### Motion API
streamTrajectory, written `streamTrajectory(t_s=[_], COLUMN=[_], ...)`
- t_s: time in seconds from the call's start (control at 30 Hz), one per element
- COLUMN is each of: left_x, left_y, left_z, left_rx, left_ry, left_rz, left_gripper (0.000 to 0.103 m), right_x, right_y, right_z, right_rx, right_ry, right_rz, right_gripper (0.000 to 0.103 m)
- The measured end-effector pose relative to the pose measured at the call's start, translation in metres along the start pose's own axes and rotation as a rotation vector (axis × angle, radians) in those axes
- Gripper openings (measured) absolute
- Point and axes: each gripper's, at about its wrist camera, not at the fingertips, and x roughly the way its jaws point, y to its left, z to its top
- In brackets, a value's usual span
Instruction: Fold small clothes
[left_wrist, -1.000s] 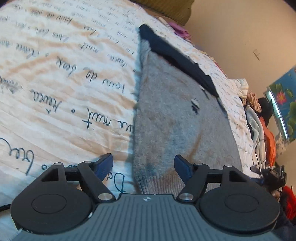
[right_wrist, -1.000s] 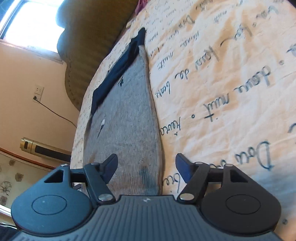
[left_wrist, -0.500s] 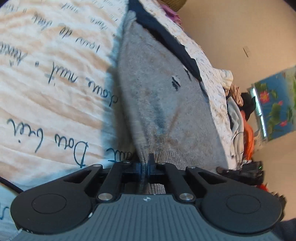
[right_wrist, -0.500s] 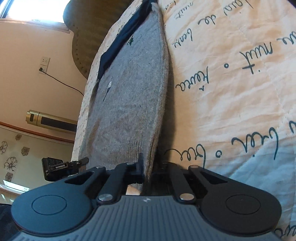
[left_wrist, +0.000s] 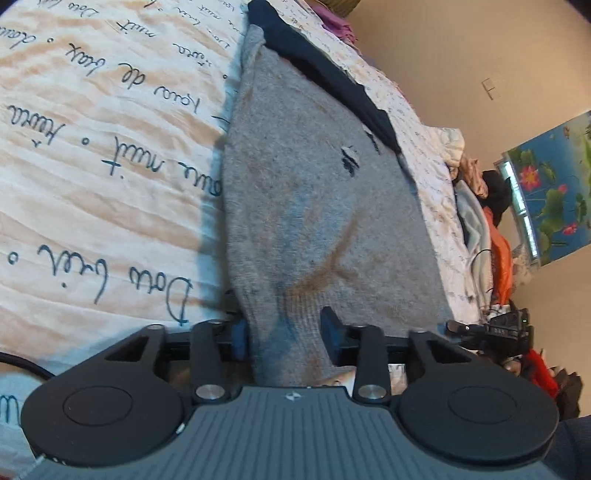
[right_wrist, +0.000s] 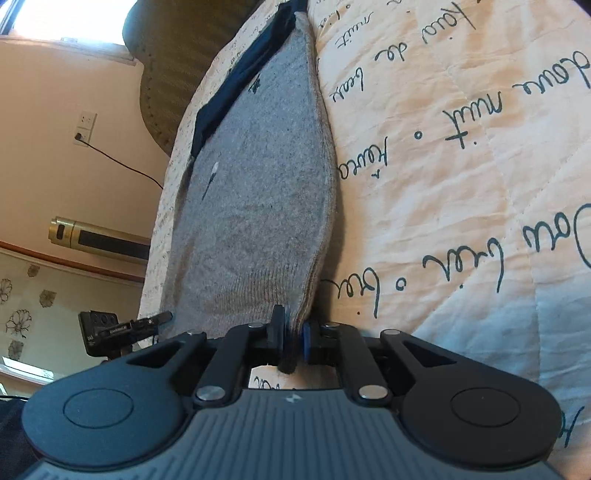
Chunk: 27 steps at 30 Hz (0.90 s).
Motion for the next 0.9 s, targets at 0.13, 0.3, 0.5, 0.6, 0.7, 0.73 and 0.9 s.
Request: streamTrajectory(t_s=[0.13,0.3,0.5,0.6,0.7,0.73,0.9], left_x=[0.005,0.008,-0.015,-0.03,-0.035,-0.034,-0.014], left_y=[-0.003,-0.003,-0.024,-0.036,-0.042,-0.043,-0.043], left_z=[0.0,0.003,0.032,0.062,0.099,0.112,0.189], left_rx=[-0.009,-0.006,0.04,0.054,0.037,0.023,-0.077], left_ry=[-0.007,0.024,-0.068,-0.149,-0.234,-0.263,-0.405], left_rz=[-0.009,0.051,-0.074,-0.14,-0.188,-0.205,-0.263], left_gripper=[0.052,0.002,0.001,0.001,0.001,0.001,0.002], right_x=[0.0,0.013,0.007,0.001,-0.006,-0.008,-0.003], right_y=[-0.008,-0.008,0.015,0.036,0.053,0.057,0.068], right_z=[0.011,0.014,0.028,0.049,0.079,0.091,0.164], right_rx=[0.042,0.014,-0.047,-0.095,-0.151,-0.159,-0.156], right_ry=[-0.033,0.036,-0.008,-0.064,-0.141,-0.17,-0.312], right_rz=[0.02,-0.026,0.036,0.072,0.12,0.147,0.244], right_gripper=[0.027,0.005,0.005,0.005,0.005,0.005,0.005])
